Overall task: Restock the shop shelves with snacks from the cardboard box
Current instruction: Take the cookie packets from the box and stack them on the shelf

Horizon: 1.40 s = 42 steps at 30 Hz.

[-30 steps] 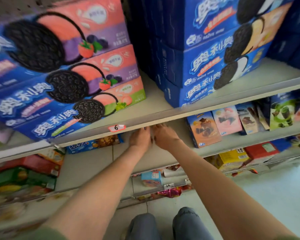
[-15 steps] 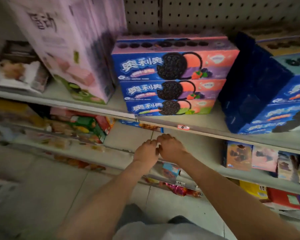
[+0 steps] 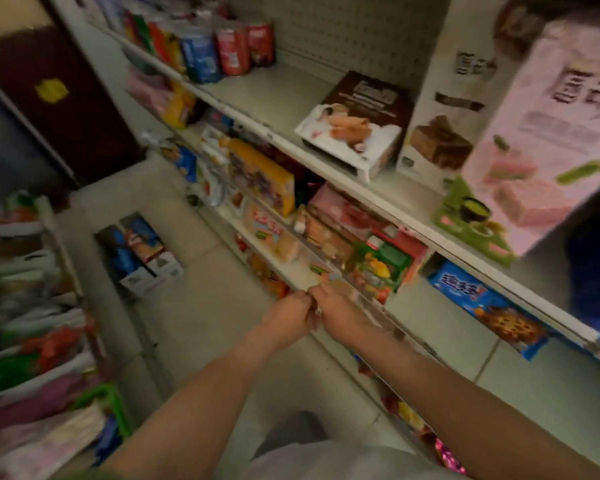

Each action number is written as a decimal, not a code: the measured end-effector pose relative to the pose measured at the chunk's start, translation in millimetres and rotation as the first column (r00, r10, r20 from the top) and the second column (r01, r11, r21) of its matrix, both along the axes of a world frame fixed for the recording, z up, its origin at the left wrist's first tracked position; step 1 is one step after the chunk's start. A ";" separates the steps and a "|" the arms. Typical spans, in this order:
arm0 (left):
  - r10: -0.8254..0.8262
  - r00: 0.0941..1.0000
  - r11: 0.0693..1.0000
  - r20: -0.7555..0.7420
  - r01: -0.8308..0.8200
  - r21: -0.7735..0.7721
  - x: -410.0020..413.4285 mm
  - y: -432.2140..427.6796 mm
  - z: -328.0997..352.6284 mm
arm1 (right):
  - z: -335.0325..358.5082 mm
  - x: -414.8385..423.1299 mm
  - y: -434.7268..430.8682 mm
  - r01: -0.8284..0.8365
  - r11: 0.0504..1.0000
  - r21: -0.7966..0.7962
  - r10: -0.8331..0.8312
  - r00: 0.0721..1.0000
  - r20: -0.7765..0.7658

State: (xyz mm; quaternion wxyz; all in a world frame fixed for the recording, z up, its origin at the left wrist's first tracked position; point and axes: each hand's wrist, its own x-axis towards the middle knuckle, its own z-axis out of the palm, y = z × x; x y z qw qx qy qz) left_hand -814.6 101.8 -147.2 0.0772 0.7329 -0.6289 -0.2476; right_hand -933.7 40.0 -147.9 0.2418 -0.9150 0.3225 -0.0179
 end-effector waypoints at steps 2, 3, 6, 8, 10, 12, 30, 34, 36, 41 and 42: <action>0.110 0.994 0.994 -0.015 -0.110 0.002 53.4 7.7 4.3 | -0.6 59.4 -4.3 -0.080 0.997 0.011 0.080 0.997 0.005; 0.152 0.988 0.988 -0.019 -0.152 0.012 73.7 11.4 6.6 | -0.3 82.1 -5.4 -0.108 0.994 0.017 0.108 0.994 0.005; 0.320 0.947 0.947 -0.012 -0.320 0.025 147.0 26.1 10.7 | 4.8 161.5 -5.8 -0.179 0.982 0.054 0.177 0.984 0.028; 0.423 0.906 0.905 0.013 -0.423 0.044 186.3 33.5 8.3 | 8.7 200.4 -6.2 -0.199 0.977 0.073 0.196 0.980 0.044; 0.495 0.868 0.867 0.031 -0.496 0.049 221.3 35.9 5.6 | 9.4 236.1 -10.2 -0.230 0.970 0.084 0.227 0.973 0.036; 0.544 0.838 0.836 0.033 -0.545 0.055 250.5 32.8 5.4 | 7.1 268.7 -18.1 -0.252 0.963 0.094 0.251 0.968 0.026; 0.873 0.476 0.465 0.108 -0.878 0.110 625.1 -64.8 -36.3 | -40.0 698.7 -175.0 -0.332 0.895 0.298 0.350 0.937 -0.010; 0.904 0.418 0.403 0.090 -0.903 0.150 685.8 -71.7 -54.9 | -52.9 768.3 -193.1 -0.282 0.907 0.313 0.307 0.951 -0.032; 0.914 0.393 0.371 0.100 -0.910 0.185 719.7 -75.9 -72.1 | -66.3 806.0 -201.8 -0.239 0.911 0.335 0.275 0.960 -0.062; 0.934 0.350 0.314 0.073 -0.900 0.302 809.7 -92.8 -118.9 | -100.1 893.5 -224.3 -0.135 0.907 0.399 0.197 0.973 -0.120; 0.941 0.333 0.293 0.069 -0.897 0.330 836.5 -98.7 -134.1 | -112.9 916.4 -229.9 -0.102 0.911 0.401 0.166 0.978 -0.128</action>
